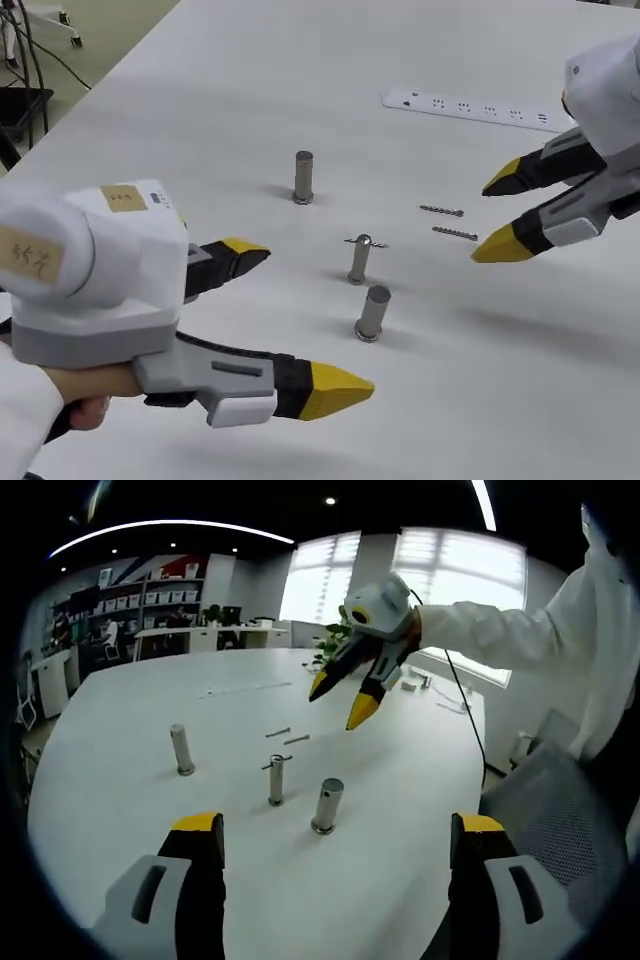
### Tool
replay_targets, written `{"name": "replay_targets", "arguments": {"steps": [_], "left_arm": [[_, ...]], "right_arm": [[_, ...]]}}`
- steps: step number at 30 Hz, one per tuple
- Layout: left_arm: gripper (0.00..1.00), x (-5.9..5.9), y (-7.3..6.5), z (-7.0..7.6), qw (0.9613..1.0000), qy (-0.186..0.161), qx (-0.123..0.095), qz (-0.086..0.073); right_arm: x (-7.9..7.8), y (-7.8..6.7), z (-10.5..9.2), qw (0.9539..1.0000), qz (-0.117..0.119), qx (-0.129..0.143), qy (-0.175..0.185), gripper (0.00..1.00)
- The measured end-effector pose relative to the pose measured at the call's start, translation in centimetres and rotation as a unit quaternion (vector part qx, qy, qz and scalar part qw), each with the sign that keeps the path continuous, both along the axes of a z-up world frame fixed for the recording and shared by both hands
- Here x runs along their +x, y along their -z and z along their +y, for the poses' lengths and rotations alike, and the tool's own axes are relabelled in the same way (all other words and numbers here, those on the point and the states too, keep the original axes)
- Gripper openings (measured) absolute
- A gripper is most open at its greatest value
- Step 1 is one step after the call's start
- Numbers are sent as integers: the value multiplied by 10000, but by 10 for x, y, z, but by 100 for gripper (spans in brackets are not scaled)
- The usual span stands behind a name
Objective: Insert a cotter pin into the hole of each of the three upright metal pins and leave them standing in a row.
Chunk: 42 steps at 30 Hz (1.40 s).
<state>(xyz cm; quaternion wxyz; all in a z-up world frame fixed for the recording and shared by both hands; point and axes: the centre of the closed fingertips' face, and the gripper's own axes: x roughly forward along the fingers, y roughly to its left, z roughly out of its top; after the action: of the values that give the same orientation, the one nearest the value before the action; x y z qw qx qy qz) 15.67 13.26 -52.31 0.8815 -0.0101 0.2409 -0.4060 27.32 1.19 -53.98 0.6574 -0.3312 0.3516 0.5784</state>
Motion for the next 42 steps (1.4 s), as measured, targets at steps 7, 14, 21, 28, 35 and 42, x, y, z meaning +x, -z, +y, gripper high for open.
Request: {"name": "replay_targets", "arguments": {"steps": [7, 14, 21, 28, 35, 42], "left_arm": [[94, 0, 5, 3, 9999, -110, 8, 87], [92, -1, 4, 2, 9999, -143, -44, 67], [92, -2, 3, 0, 9999, -141, -27, 56], [90, -2, 4, 0, 9997, -197, -100, 124], [90, -2, 6, 0, 9996, -202, -99, 186], [89, 0, 6, 0, 9994, -233, -129, 213]], "right_arm": [[5, 13, 3, 9996, 168, -215, -78, 52], [15, 32, -4, 9982, 387, -456, -19, 48], [24, 49, -8, 9964, 422, -735, 20, 43], [31, 61, -9, 9949, 502, -874, 50, 38], [40, 68, -13, 9933, 418, -1076, -13, 30], [49, 70, -17, 9920, 315, -1222, -81, 23]]}}
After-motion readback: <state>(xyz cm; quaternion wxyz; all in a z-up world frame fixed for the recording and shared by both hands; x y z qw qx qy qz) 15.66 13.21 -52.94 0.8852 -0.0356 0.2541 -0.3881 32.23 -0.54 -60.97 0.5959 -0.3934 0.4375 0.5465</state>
